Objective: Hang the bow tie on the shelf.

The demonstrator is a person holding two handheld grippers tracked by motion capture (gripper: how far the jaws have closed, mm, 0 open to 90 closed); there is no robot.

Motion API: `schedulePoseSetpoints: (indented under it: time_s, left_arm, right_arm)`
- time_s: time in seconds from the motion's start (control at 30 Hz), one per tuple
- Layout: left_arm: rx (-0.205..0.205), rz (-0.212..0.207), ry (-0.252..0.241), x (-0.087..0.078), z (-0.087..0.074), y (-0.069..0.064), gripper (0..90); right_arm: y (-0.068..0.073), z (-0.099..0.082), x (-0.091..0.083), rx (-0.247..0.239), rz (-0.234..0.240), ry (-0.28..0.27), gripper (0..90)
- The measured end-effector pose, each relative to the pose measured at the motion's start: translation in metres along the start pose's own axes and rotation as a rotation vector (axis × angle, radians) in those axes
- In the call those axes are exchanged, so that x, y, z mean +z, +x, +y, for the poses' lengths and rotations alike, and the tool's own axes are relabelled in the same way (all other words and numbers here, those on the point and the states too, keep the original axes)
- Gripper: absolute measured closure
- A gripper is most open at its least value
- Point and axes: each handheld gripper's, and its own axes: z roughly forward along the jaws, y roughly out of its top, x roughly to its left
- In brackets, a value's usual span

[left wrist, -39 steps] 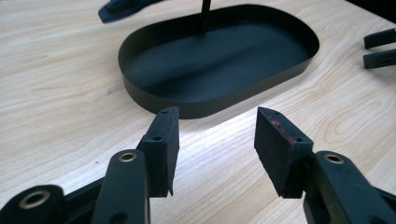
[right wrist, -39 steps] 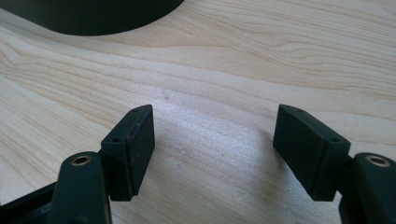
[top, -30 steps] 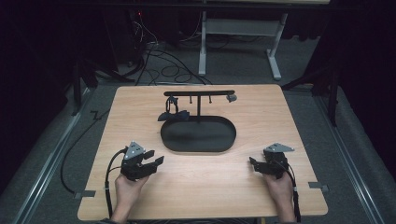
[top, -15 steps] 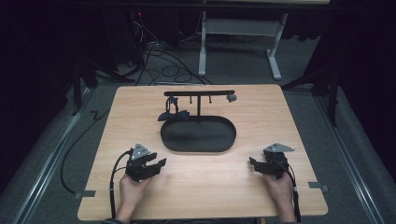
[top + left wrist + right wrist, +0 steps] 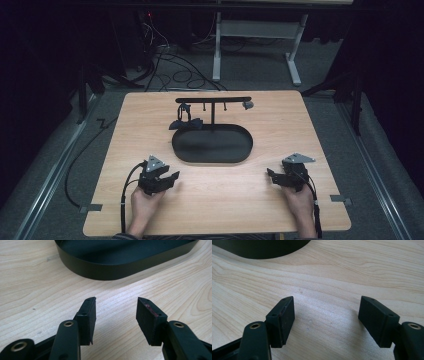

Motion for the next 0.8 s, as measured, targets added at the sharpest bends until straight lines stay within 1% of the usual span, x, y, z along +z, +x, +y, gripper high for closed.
schedulePoseSetpoints:
  time_s: [0.3, 0.37, 0.43, 0.57, 0.63, 0.7, 0.8]
  left_arm:
    - [0.013, -0.001, 0.023, 0.011, -0.003, -0.004, 50.2]
    - [0.018, 0.006, 0.024, 0.013, -0.004, -0.005, 49.5]
    - [0.030, 0.015, 0.035, 0.016, -0.005, -0.006, 48.7]
    - [0.077, 0.052, 0.024, 0.019, -0.006, -0.011, 46.8]
    - [0.074, 0.051, 0.009, 0.021, -0.008, -0.010, 43.9]
    - [0.072, 0.061, 0.008, 0.021, -0.008, -0.011, 41.5]
    - [0.068, 0.055, 0.010, 0.021, -0.008, -0.011, 39.8]
  right_arm:
    - [0.000, 0.000, 0.000, 0.000, 0.000, 0.000, 30.5]
    - [0.000, 0.000, 0.000, 0.000, 0.001, 0.000, 30.5]
    - [0.000, 0.000, 0.000, 0.000, 0.000, 0.000, 30.5]
    - [0.000, 0.000, 0.000, 0.000, 0.000, 0.000, 30.5]
    - [0.000, 0.000, 0.000, 0.000, 0.000, 0.000, 30.5]
    - [0.000, 0.000, 0.000, 0.000, 0.001, 0.000, 30.5]
    - [0.000, 0.000, 0.000, 0.000, 0.001, 0.000, 30.5]
